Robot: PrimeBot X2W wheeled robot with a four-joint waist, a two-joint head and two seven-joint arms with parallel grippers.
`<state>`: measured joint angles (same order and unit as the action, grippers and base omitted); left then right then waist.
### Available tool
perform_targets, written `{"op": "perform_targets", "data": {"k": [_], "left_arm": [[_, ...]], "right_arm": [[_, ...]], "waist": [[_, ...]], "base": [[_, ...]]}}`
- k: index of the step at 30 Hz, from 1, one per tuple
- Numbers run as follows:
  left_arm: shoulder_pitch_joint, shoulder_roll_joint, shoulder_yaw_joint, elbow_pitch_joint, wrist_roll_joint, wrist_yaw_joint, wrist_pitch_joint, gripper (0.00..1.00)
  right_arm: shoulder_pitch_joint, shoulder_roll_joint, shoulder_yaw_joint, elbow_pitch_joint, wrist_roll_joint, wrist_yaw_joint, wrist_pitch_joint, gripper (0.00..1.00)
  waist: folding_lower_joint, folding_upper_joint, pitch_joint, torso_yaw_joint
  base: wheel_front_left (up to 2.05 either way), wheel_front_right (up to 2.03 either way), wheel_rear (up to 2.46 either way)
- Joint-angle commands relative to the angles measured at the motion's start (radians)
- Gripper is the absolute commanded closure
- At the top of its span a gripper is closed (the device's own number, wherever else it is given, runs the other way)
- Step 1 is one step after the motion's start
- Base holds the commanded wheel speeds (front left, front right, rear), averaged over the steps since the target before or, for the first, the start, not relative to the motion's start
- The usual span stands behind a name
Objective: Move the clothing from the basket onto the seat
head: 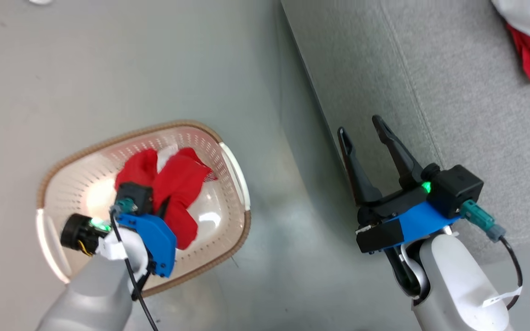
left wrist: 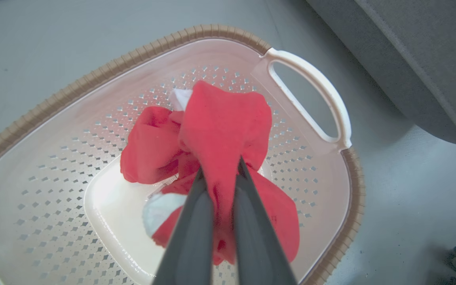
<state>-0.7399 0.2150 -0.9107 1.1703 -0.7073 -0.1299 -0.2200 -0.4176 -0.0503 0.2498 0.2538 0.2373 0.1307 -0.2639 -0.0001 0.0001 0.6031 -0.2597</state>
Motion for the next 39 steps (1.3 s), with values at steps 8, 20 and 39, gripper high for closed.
{"op": "perform_targets", "data": {"k": [8,20,39], "left_arm": [[0.077,-0.037,-0.033,-0.022,-0.028,-0.001,-0.029,1.0],[0.141,-0.064,-0.097,-0.107,-0.046,-0.001,-0.046,1.0],[0.052,-0.102,-0.196,-0.292,-0.11,-0.001,-0.045,1.0]], "right_arm": [[0.07,0.0,-0.008,0.04,-0.026,0.0,0.022,0.0],[0.206,0.0,-0.021,0.04,-0.025,0.0,0.078,0.0],[0.331,0.0,-0.03,-0.006,-0.007,0.0,0.138,0.0]], "waist": [[0.0001,-0.0001,-0.239,0.108],[0.0001,-0.0001,-0.469,0.193],[0.0001,-0.0001,-0.623,0.282]], "base": [[0.0,0.0,0.0],[0.0,0.0,0.0],[0.0,0.0,0.0]]}}
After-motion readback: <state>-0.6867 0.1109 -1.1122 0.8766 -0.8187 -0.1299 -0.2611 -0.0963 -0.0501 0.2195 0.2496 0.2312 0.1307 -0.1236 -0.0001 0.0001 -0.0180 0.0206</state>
